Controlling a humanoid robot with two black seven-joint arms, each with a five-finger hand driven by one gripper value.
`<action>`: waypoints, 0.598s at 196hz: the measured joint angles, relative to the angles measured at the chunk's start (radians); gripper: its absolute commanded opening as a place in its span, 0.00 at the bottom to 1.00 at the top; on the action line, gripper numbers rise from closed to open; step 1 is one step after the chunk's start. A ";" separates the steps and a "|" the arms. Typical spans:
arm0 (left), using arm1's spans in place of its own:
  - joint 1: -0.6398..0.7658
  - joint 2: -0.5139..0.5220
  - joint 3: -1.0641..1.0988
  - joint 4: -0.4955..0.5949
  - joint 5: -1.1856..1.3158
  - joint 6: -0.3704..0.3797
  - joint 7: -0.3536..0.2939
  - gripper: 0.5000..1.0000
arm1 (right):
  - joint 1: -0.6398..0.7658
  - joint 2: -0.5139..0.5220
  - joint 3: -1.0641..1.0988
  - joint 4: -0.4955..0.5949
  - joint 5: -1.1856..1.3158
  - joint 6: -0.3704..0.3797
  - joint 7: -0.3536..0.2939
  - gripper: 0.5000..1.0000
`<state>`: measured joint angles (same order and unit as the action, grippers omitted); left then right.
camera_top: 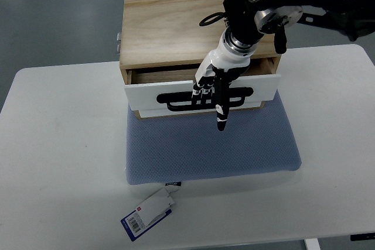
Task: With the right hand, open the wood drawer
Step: 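Pull the upper drawer toward the robot with the right hand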
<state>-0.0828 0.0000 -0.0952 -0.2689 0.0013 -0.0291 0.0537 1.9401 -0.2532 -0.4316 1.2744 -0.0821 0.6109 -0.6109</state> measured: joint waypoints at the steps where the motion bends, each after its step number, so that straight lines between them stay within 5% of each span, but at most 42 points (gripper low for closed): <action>1: 0.000 0.000 0.000 0.000 0.000 0.000 0.000 1.00 | 0.000 0.000 0.000 0.001 0.001 0.000 0.000 0.89; 117: 0.000 0.000 0.000 0.002 0.000 0.000 0.000 1.00 | 0.029 -0.059 -0.001 0.102 0.025 0.000 0.000 0.89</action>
<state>-0.0828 0.0000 -0.0952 -0.2668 0.0013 -0.0291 0.0537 1.9688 -0.3124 -0.4327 1.3760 -0.0567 0.6109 -0.6109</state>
